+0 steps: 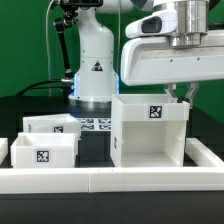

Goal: Assemble drawer

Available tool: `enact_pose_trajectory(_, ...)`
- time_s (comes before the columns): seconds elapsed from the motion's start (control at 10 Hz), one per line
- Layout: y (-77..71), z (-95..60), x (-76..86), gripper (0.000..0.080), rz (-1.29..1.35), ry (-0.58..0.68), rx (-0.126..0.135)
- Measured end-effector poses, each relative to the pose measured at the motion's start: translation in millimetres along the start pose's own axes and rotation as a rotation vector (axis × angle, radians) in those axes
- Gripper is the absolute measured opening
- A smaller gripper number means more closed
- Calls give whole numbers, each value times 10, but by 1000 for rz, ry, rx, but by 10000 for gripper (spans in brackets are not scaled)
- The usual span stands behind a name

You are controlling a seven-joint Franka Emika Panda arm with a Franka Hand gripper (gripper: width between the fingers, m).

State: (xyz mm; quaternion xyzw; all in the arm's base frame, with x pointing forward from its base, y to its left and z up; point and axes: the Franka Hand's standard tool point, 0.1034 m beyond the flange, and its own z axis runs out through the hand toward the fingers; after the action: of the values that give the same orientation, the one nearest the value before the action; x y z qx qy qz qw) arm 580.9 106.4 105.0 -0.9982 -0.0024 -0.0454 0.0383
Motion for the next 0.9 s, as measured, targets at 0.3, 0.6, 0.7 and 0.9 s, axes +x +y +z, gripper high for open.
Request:
enact_pose_trajectory(0.3, -83, 11, -52, 38, 251, -3, 3)
enact_pose_trajectory(0.6, -84, 17, 13, 38, 459, 11, 8)
enact_pose_trajectory(0.7, -46, 16, 52, 38, 501, 29, 10)
enact_pose_trajectory(0.9, 4, 7, 106, 39, 566, 51, 33)
